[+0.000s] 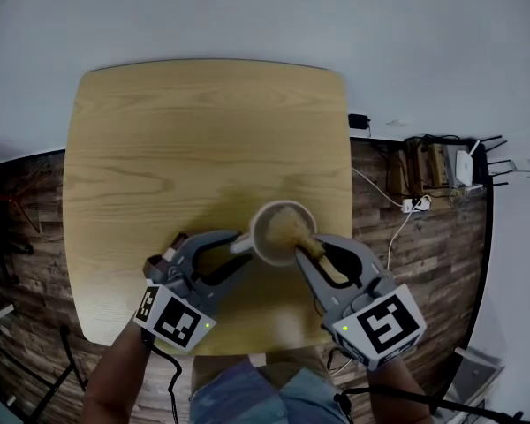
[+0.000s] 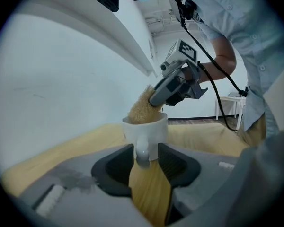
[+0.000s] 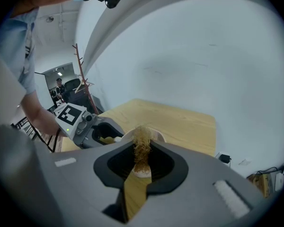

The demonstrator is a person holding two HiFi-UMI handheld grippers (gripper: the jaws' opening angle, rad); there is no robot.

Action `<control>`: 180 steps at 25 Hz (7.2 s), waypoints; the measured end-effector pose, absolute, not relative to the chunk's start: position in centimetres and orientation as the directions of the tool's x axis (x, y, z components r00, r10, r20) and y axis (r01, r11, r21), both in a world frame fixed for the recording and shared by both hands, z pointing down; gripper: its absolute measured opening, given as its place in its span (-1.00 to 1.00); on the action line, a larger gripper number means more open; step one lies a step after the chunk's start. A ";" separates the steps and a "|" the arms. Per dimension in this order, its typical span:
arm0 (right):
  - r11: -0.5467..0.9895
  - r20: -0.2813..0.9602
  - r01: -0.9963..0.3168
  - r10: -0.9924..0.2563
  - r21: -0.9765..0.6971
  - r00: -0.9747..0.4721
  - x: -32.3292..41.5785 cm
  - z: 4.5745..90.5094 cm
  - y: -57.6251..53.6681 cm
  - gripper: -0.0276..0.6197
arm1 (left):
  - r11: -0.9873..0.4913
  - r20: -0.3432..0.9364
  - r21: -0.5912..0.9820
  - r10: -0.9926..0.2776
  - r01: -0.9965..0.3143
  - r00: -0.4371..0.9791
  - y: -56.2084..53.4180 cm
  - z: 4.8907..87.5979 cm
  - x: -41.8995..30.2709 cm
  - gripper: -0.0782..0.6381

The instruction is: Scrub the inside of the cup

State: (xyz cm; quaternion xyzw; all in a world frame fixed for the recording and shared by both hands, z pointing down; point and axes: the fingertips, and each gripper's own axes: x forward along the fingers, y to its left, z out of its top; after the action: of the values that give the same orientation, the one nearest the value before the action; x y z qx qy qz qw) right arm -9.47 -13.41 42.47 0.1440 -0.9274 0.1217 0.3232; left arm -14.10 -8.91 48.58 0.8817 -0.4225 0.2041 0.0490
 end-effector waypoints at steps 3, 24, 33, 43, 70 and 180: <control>0.923 0.654 -0.352 -0.170 -0.157 -0.737 -9.6 42.7 -13.4 -0.72 | -0.635 0.408 -0.076 -0.723 -0.769 0.557 -9.5 48.8 -14.1 -0.27; 0.957 0.631 -0.237 -0.079 -0.169 -0.772 -7.7 42.4 -14.4 -0.72 | -0.780 0.717 -0.141 -0.506 -0.610 0.480 -10.5 48.0 -13.1 -0.58; 0.962 0.610 -0.202 -0.050 -0.184 -0.791 -5.9 42.7 -14.4 -0.72 | -0.823 0.812 -0.152 -0.420 -0.548 0.405 -11.2 47.1 -11.8 -0.58; 0.996 0.596 -0.028 0.029 -0.086 -0.803 -4.8 43.1 -13.9 -0.72 | -0.856 0.883 -0.180 -0.358 -0.484 0.305 -11.4 46.2 -10.5 -0.58; 0.973 0.758 0.232 0.146 0.008 -0.636 -5.1 48.8 -13.7 -0.73 | -0.893 0.912 -0.235 -0.339 -0.384 0.231 -12.4 45.3 -7.4 -0.59; 0.992 0.637 -0.025 0.060 -0.123 -0.769 -0.5 47.1 -14.8 -0.74 | -0.889 0.920 -0.260 -0.346 -0.377 0.181 -12.6 45.2 -6.3 -0.59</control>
State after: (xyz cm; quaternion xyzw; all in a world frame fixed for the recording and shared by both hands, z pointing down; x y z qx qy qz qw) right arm -0.47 -14.76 47.09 -0.0093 -0.9384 0.0619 0.3399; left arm -6.32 -12.65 45.24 0.7685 -0.2352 0.5950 0.0126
